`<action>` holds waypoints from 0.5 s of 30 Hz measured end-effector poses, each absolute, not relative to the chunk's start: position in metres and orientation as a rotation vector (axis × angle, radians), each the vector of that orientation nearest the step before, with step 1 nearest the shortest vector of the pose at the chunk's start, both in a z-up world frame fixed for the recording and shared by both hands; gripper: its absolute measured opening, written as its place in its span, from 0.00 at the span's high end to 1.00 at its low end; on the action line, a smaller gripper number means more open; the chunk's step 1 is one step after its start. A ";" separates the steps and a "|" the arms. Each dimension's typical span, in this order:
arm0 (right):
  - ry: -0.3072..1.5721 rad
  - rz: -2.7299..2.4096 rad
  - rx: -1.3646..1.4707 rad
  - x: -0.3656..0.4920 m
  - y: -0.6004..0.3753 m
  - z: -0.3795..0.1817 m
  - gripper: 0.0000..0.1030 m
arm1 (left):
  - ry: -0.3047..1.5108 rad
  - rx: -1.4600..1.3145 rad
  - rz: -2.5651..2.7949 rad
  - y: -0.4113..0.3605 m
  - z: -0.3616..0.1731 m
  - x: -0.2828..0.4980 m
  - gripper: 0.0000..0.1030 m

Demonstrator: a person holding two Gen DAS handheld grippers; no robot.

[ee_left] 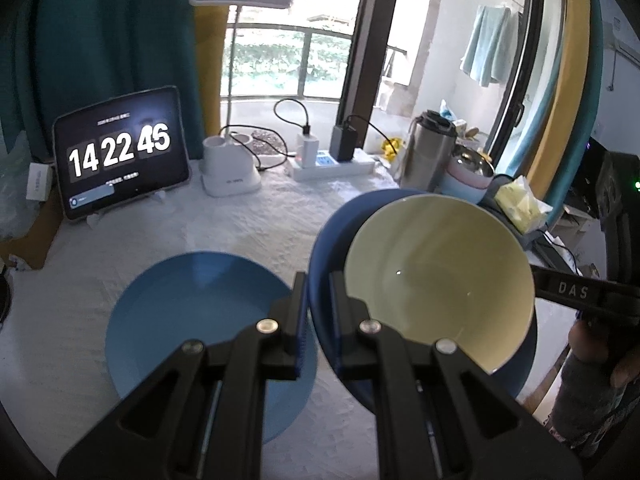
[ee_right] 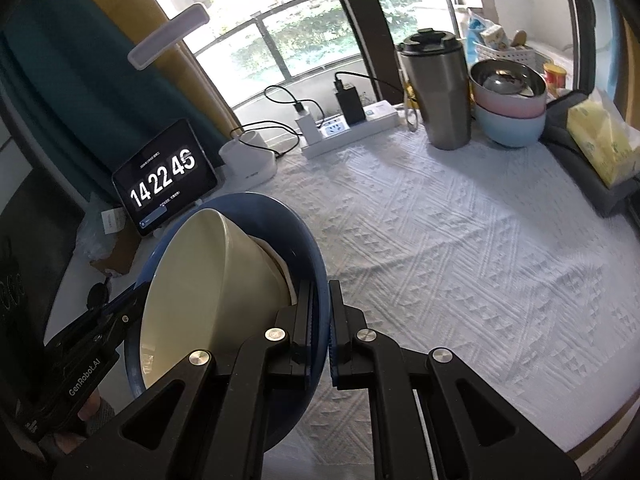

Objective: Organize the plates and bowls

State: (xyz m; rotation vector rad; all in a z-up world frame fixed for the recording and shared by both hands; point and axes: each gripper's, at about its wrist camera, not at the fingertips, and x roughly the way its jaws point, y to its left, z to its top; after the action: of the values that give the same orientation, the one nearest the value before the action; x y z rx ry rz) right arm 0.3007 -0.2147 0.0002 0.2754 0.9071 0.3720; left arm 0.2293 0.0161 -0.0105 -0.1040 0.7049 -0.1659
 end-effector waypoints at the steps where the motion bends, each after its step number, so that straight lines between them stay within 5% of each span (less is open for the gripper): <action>1: 0.907 0.374 0.273 0.301 -0.211 0.001 0.93 | 0.704 -0.107 -0.161 0.019 -0.010 0.229 0.92; 15: 0.916 0.428 0.230 0.308 -0.164 0.005 0.93 | 0.691 -0.146 -0.101 0.065 -0.009 0.224 0.92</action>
State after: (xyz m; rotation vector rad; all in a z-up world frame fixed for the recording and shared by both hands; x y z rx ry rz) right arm 0.3080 -0.1644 0.0053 0.2296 0.9156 0.4281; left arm 0.2237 0.0647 -0.0091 -0.1464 0.6911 -0.1015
